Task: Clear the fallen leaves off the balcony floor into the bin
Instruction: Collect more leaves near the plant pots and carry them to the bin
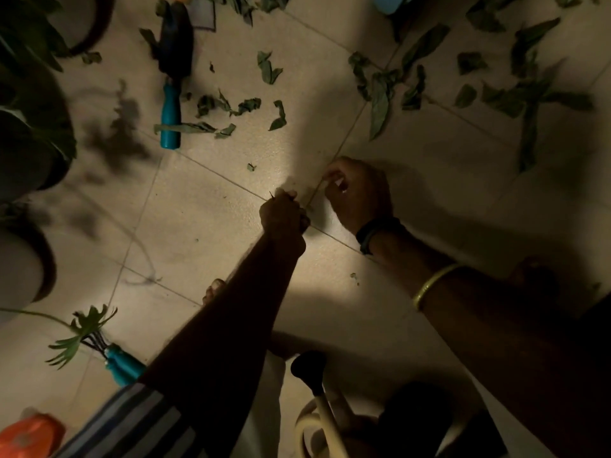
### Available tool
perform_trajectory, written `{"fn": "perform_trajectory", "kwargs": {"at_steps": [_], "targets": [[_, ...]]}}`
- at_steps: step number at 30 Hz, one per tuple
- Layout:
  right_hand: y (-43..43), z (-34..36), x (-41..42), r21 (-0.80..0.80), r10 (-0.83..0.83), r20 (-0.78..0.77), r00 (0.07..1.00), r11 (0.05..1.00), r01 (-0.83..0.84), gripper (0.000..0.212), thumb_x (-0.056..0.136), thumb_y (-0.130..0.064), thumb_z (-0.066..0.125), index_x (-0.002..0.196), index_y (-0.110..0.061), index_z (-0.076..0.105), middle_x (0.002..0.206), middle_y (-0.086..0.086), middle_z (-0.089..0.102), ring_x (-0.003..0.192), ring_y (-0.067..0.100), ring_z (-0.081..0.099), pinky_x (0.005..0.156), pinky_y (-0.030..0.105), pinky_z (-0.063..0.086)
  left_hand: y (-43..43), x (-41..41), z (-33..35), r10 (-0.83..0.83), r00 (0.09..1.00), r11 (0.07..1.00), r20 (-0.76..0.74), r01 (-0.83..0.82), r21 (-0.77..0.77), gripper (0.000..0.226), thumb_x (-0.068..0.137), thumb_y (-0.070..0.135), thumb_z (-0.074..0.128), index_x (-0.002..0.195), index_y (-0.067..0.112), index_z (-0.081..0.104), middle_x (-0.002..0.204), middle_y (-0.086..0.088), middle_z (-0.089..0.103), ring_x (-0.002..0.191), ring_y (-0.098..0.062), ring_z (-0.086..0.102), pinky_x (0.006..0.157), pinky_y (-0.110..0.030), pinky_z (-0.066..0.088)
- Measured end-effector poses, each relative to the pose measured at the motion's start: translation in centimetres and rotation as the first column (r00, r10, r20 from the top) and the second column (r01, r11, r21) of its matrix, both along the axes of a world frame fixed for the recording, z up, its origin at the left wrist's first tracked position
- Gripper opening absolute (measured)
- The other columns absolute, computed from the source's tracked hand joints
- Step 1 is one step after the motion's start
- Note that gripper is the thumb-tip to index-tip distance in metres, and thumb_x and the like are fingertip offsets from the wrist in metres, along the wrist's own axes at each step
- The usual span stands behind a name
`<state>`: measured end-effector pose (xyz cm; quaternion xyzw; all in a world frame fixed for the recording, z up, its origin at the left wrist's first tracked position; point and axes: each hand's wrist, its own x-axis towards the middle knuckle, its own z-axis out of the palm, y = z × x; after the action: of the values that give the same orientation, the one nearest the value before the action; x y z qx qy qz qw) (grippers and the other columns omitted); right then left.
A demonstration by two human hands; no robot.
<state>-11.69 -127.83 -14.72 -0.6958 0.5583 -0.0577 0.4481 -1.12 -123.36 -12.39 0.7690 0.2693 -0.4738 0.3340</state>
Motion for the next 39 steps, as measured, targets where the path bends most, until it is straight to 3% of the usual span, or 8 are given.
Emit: {"fn": "perform_trajectory", "kwargs": {"at_steps": [6, 12, 17, 20, 25, 30, 36, 39], "targets": [[-0.3, -5.7, -0.1, -0.096, 0.168, -0.217, 0.962, 0.977, -0.192, 0.019, 0.091, -0.005, 0.058, 0.098, -0.016, 0.072, 0.102, 0.007, 0.064, 0.093, 0.026, 0.061, 0.075, 0.036, 0.053, 0.6, 0.8, -1.9, -0.052, 0.993, 0.998, -0.111, 0.047, -0.048, 0.056, 0.097, 0.065, 0.037, 0.067, 0.018, 0.048, 0.052, 0.005, 0.04, 0.04, -0.009, 0.036, 0.041, -0.02, 0.028], [-0.2, -3.4, -0.5, 0.055, -0.09, 0.031, 0.995, 0.995, 0.089, 0.013, 0.087, -0.004, 0.062, 0.091, -0.014, 0.069, 0.1, 0.003, 0.058, 0.088, 0.021, 0.059, 0.077, 0.034, 0.054, -0.6, -0.6, -1.1, -0.121, 0.981, 0.992, -0.155, 0.115, -0.049, 0.046, 0.105, 0.043, 0.034, 0.081, 0.012, 0.058, 0.06, -0.001, 0.051, 0.054, -0.014, 0.045, 0.052, -0.027, 0.035], [-0.2, 1.3, -2.3, 0.091, 0.044, 0.117, 0.992, 0.994, -0.055, 0.016, 0.087, -0.005, 0.068, 0.102, -0.009, 0.072, 0.101, -0.002, 0.05, 0.088, 0.014, 0.054, 0.072, 0.016, 0.045, -4.5, -3.1, 1.3, -0.277, 0.952, 0.957, -0.133, 0.261, -0.123, 0.036, 0.106, 0.027, 0.039, 0.08, 0.011, 0.058, 0.062, -0.003, 0.06, 0.061, -0.015, 0.055, 0.063, -0.028, 0.044], [-3.3, 2.5, -4.0, 0.114, -0.029, 0.137, 0.99, 0.993, 0.013, 0.015, 0.091, -0.015, 0.066, 0.102, -0.01, 0.074, 0.105, 0.002, 0.058, 0.087, 0.012, 0.058, 0.069, 0.006, 0.045, -6.2, -2.8, 1.4, -0.204, 0.968, 0.974, -0.148, 0.185, -0.133, 0.037, 0.106, 0.025, 0.038, 0.073, 0.014, 0.05, 0.06, -0.001, 0.044, 0.04, -0.009, 0.041, 0.043, -0.019, 0.034], [-12.2, 0.4, -4.9, -0.178, -0.226, -0.204, 0.953, 0.965, 0.191, 0.044, 0.093, -0.02, 0.061, 0.136, -0.016, 0.057, 0.132, 0.013, 0.053, 0.112, 0.024, 0.057, 0.088, 0.029, 0.049, -7.5, -2.1, 0.2, -0.179, 0.962, 0.965, -0.207, 0.13, -0.229, 0.034, 0.105, 0.03, 0.042, 0.075, 0.015, 0.051, 0.06, 0.003, 0.042, 0.042, -0.007, 0.033, 0.038, -0.019, 0.023], [-15.6, -3.3, -2.7, 0.031, 0.052, -0.452, 0.89, 0.999, -0.043, 0.097, 0.08, -0.042, 0.079, 0.155, -0.019, 0.022, 0.161, 0.019, 0.014, 0.139, 0.04, 0.034, 0.107, 0.047, 0.041, -7.8, -2.8, -1.6, -0.217, 0.95, 0.953, -0.223, 0.156, -0.259, 0.031, 0.104, 0.031, 0.044, 0.08, 0.015, 0.054, 0.061, 0.002, 0.046, 0.047, -0.008, 0.037, 0.043, -0.021, 0.025], [-12.8, -5.5, -4.6, -0.238, 0.074, -0.422, 0.903, 0.953, -0.189, 0.02, 0.098, -0.01, 0.055, 0.111, -0.005, 0.069, 0.12, 0.016, 0.061, 0.106, 0.031, 0.062, 0.09, 0.041, 0.055, -7.3, -3.5, -1.9, -0.154, 0.969, 0.961, -0.192, 0.102, -0.256, 0.03, 0.105, 0.029, 0.044, 0.082, 0.014, 0.056, 0.065, 0.0, 0.048, 0.053, -0.009, 0.042, 0.047, -0.021, 0.032], [-11.0, -4.5, -6.2, -0.018, -0.07, -0.159, 0.985, 0.998, 0.068, 0.017, 0.088, -0.009, 0.072, 0.105, -0.007, 0.075, 0.103, 0.009, 0.073, 0.098, 0.019, 0.068, 0.085, 0.034, 0.06, -7.6, -3.9, -1.5, -0.148, 0.976, 0.97, -0.157, 0.112, -0.215, 0.027, 0.104, 0.027, 0.046, 0.085, 0.012, 0.058, 0.067, -0.001, 0.049, 0.055, -0.01, 0.042, 0.049, -0.022, 0.033]]}}
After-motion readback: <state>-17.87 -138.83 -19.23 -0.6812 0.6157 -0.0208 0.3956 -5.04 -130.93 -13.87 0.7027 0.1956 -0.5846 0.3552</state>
